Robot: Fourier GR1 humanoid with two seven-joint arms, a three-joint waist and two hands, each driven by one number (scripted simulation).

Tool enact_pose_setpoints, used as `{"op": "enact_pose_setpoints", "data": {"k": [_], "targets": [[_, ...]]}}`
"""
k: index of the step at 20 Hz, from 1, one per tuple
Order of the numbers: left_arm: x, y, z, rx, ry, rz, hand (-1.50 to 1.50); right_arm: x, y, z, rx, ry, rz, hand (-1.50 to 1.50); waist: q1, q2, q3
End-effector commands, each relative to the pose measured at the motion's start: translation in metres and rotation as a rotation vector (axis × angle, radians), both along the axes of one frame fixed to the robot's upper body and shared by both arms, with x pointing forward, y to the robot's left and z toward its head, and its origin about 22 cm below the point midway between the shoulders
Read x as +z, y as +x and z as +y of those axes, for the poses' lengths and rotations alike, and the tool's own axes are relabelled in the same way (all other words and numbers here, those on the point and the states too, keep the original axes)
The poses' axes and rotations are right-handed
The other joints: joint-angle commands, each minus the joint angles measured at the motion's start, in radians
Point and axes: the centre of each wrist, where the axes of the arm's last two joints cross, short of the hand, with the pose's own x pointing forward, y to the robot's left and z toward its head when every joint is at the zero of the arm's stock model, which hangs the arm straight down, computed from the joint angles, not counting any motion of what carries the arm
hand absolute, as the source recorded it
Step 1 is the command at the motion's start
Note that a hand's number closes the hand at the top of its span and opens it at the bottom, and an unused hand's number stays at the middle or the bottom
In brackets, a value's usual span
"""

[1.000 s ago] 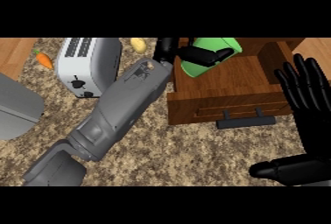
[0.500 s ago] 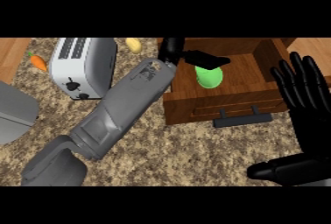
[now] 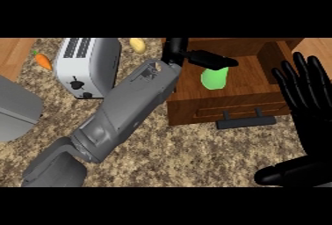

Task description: Pick up the cup, place it into the drawer and close the drawer

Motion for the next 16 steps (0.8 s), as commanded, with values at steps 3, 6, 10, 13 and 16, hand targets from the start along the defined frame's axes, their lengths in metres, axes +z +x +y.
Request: {"op": "enact_pose_setpoints", "data": {"k": [3,6,10,13,16], "targets": [[-0.012,-0.002,0.009,-0.059,-0.156,-0.03,-1.5,0.004,-0.008,-0.018,0.011,-0.015,0.026,-1.5,0.057,-0.013,-0.001],[0.027,-0.004,-0.005,-0.062,-0.193,0.016,-1.5,0.01,-0.015,-0.025,0.016,-0.043,0.001,1.5,0.081,-0.023,-0.001],[0.009,0.004,0.04,-0.017,-0.246,0.005,-1.5,-0.001,-0.026,-0.021,0.071,-0.186,0.008,1.5,0.098,-0.025,-0.001],[0.028,0.007,0.063,0.019,-0.269,0.021,-1.5,0.016,-0.019,-0.044,0.036,-0.31,-0.012,1.5,0.112,-0.028,-0.001],[-0.012,-0.011,0.087,0.068,-0.283,0.055,-1.5,0.001,-0.022,-0.046,0.051,-0.34,0.008,1.5,0.12,-0.029,-0.001]]}}
